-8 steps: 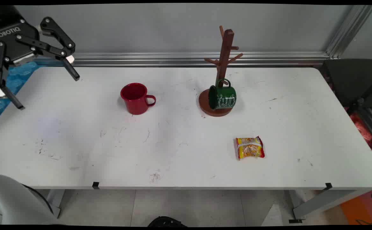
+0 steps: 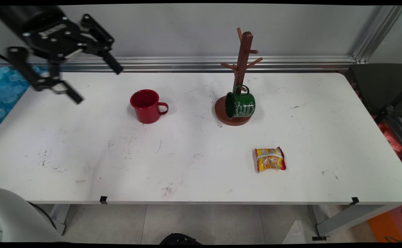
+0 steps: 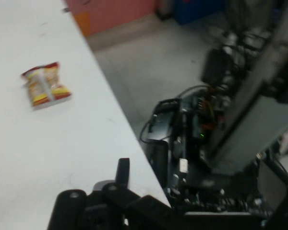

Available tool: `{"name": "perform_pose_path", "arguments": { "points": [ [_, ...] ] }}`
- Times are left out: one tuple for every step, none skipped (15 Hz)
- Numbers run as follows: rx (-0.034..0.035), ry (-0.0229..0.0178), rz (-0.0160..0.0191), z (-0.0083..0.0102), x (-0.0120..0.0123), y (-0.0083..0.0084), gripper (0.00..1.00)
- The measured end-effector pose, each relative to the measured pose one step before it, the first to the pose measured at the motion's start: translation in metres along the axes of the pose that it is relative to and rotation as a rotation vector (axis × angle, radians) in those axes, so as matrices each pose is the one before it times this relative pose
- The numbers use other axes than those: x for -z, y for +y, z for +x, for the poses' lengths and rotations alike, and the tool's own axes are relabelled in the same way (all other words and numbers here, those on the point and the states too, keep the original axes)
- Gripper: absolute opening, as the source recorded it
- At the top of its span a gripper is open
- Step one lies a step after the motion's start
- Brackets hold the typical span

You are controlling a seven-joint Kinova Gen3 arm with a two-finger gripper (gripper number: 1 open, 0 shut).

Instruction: Pick up the green mug from the rack

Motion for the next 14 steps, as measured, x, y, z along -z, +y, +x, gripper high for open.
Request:
{"name": "perform_pose_path", "arguments": {
  "points": [
    [0.04704,-0.00029,0.0227,0.00192,-0.00511,-0.00393,1.0],
    [0.04883,-0.00143,0.02243,0.00156,-0.00589,-0.00377,1.0],
    [0.04148,-0.00048,0.01847,0.00128,-0.00551,-0.00326,1.0],
    [0.04901,0.00016,0.02112,0.00128,-0.00701,-0.00362,1.0],
    [0.05108,0.00097,0.01892,0.00105,-0.00782,-0.00338,1.0],
    [0.05089,0.00323,0.01954,0.00117,-0.00838,-0.00368,1.0],
    [0.05113,0.003,0.01824,0.00119,-0.00915,-0.00353,1.0],
    [0.044,0.00277,0.01558,0.00075,-0.00839,-0.00293,1.0],
    [0.05205,0.00386,0.01773,0.0009,-0.01054,-0.00321,1.0],
    [0.04537,0.00377,0.01481,0.00068,-0.00972,-0.00254,1.0],
    [0.05186,0.00515,0.01489,0.00068,-0.01241,-0.00254,1.0],
    [0.04955,0.00638,0.01315,0.00048,-0.01244,-0.00215,1.0],
    [0.04577,0.0062,0.01114,0.00043,-0.01218,-0.00186,1.0],
    [0.03737,0.00527,0.00842,0.00013,-0.01049,-0.00143,1.0]
  ]
}}
